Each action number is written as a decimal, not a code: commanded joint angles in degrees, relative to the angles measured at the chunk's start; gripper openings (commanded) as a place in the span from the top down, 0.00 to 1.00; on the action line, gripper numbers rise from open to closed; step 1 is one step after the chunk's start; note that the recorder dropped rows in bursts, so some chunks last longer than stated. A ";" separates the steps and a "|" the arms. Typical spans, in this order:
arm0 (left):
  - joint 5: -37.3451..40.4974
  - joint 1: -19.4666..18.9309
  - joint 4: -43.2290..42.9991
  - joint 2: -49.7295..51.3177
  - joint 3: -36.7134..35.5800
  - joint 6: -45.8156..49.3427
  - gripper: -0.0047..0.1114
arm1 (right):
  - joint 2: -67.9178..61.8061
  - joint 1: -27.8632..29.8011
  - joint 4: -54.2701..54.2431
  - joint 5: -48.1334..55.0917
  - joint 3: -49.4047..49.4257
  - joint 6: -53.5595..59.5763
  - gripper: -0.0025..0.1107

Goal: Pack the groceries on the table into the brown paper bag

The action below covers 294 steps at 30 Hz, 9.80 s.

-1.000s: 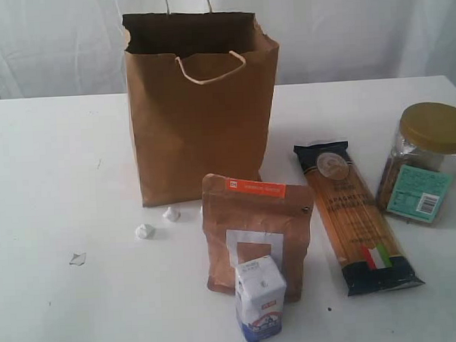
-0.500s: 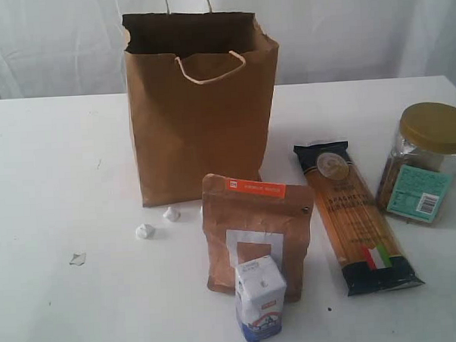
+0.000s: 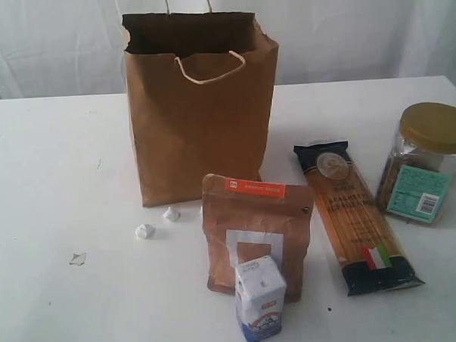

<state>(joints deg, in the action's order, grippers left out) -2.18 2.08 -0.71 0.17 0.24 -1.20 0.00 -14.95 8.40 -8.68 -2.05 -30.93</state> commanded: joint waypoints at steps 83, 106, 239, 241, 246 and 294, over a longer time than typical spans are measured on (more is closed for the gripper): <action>-0.72 -0.11 2.19 -0.17 -0.24 4.46 0.96 | -51.17 0.12 12.19 55.16 -56.00 18.77 0.42; -0.72 -0.11 2.19 -0.17 -0.24 4.46 0.96 | -79.75 13.52 1.58 55.13 -66.60 9.10 0.14; -0.72 -0.11 2.19 -0.17 -0.24 4.46 0.96 | -91.38 -15.22 -13.23 -8.96 -76.20 30.50 0.98; -0.72 -0.11 2.19 -0.17 -0.24 4.46 0.96 | -91.91 -15.22 -13.23 -9.36 -76.20 30.50 0.98; -0.72 -0.11 2.19 -0.17 -0.24 4.46 0.96 | -93.31 -15.22 -12.52 -9.41 -76.20 29.87 0.98; -0.72 -0.11 2.19 -0.17 -0.24 4.46 0.96 | -98.05 -15.22 -14.10 0.43 -76.20 38.40 0.43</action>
<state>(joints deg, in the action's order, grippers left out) -2.29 2.08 0.82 0.17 0.20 3.35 -99.45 -30.05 -5.64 -6.61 -77.45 7.05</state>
